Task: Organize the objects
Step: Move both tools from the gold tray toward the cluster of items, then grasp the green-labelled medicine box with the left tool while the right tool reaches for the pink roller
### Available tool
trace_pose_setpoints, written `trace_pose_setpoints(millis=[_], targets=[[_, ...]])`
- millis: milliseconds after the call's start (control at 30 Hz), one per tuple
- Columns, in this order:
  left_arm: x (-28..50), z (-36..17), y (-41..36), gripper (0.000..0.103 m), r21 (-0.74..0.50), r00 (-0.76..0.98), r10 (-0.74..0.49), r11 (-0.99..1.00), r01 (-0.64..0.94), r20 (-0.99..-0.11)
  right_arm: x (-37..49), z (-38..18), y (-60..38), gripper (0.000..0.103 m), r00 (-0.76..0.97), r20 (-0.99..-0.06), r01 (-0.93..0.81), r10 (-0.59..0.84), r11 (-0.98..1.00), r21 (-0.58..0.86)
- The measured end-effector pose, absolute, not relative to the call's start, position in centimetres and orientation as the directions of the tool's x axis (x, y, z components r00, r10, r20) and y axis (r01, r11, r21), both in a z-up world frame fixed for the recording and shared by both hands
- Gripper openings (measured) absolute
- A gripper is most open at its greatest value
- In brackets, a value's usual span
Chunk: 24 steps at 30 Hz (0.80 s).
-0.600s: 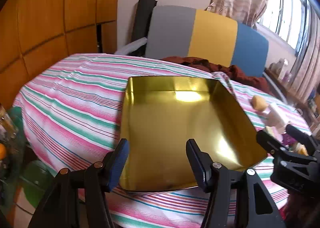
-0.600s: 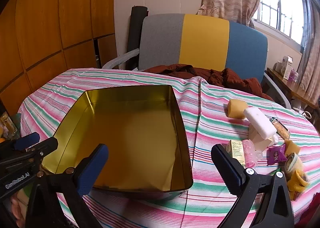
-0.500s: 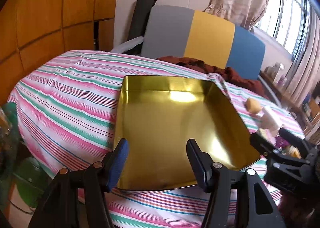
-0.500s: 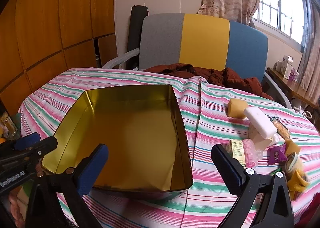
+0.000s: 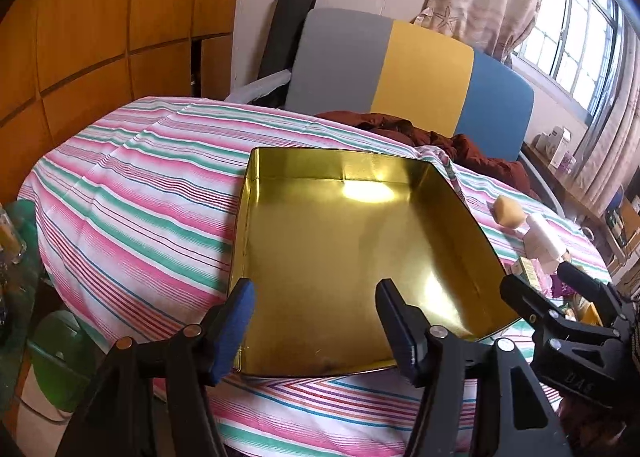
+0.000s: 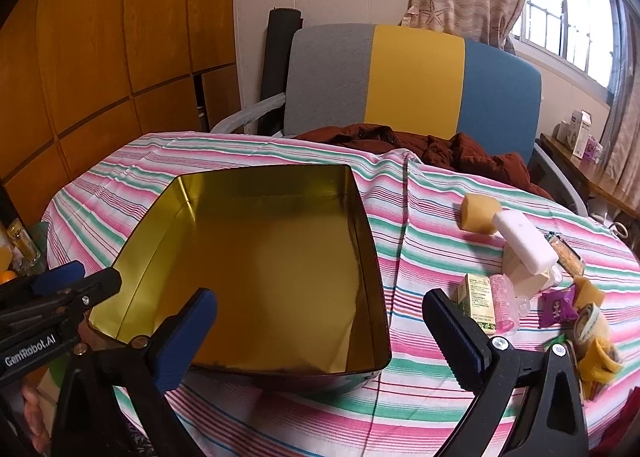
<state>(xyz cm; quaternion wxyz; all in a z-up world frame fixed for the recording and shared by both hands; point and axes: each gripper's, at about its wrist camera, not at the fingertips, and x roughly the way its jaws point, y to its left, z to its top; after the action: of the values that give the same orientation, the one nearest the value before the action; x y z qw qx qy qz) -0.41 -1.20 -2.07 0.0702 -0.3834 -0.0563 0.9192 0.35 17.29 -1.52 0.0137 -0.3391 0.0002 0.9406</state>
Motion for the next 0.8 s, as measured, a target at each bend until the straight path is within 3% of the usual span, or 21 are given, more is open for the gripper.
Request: trace_pose_setpoints(millis=[333,633,800], targets=[[0.4,-0.7,1.1,0.082,-0.159,-0.700,0.281,-0.959,-0.236,-0.656,1.8,-1.0,21.2,0.103,-0.770,-0.634,-0.107,0.070,-0.994,0.020],[0.0,0.5,4.3,0.083,-0.136,-0.667,0.363,-0.920,-0.368,-0.651,3.1,0.2,29.9,0.103,-0.752,-0.641,-0.248,0.153,-0.967,0.060],[-0.4,1.2,7.1,0.082,-0.144,-0.615,0.433,-0.875,-0.462,-0.659,3.6,1.6,37.4,0.103,-0.731,-0.623,-0.388,0.278,-0.920,0.045]])
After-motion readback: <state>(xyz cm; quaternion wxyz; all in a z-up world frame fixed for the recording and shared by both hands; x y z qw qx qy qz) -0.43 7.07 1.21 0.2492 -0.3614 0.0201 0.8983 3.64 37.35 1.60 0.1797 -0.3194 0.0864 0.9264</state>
